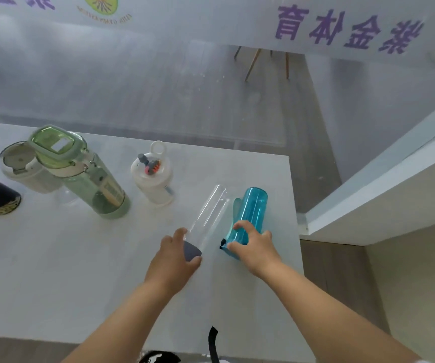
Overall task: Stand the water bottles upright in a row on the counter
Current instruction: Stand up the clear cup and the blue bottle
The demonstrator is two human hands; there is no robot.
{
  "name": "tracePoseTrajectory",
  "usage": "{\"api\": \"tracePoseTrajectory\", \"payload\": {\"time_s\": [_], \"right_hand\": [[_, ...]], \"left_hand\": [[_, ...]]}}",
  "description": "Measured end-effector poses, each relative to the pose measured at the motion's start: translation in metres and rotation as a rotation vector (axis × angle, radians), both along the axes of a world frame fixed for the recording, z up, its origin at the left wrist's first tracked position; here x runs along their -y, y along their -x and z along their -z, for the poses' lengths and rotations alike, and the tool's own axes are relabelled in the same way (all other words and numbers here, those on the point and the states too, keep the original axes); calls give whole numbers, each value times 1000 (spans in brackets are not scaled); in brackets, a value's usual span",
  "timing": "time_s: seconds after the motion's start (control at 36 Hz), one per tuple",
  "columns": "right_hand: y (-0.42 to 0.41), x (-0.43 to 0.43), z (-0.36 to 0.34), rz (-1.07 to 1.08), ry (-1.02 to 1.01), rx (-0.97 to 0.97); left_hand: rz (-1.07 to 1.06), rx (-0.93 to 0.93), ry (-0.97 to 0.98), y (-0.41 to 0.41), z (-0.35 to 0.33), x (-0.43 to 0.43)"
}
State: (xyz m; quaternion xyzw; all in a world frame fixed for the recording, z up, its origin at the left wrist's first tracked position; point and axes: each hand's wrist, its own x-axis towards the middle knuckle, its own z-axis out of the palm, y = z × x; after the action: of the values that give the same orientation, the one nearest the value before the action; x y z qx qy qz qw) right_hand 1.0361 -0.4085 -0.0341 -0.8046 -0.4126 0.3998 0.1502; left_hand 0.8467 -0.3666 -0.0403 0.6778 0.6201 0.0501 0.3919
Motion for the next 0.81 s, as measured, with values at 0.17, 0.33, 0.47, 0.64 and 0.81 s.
{"api": "tracePoseTrajectory", "payload": {"time_s": [0.17, 0.33, 0.47, 0.64, 0.81], "right_hand": [[-25, 14, -8, -73, -14, 141], [-51, 13, -31, 8, -140, 205], [-68, 2, -58, 88, -283, 264], [-80, -17, -85, 124, -437, 296], [-82, -34, -100, 16, -481, 324]], "left_hand": [[-21, 71, -78, -2, -14, -5], [-25, 163, -264, -11, -39, -20], [-44, 220, -444, -18, -64, -34], [44, 301, -571, -22, -89, -52], [230, 271, -612, -24, -104, -59]]}}
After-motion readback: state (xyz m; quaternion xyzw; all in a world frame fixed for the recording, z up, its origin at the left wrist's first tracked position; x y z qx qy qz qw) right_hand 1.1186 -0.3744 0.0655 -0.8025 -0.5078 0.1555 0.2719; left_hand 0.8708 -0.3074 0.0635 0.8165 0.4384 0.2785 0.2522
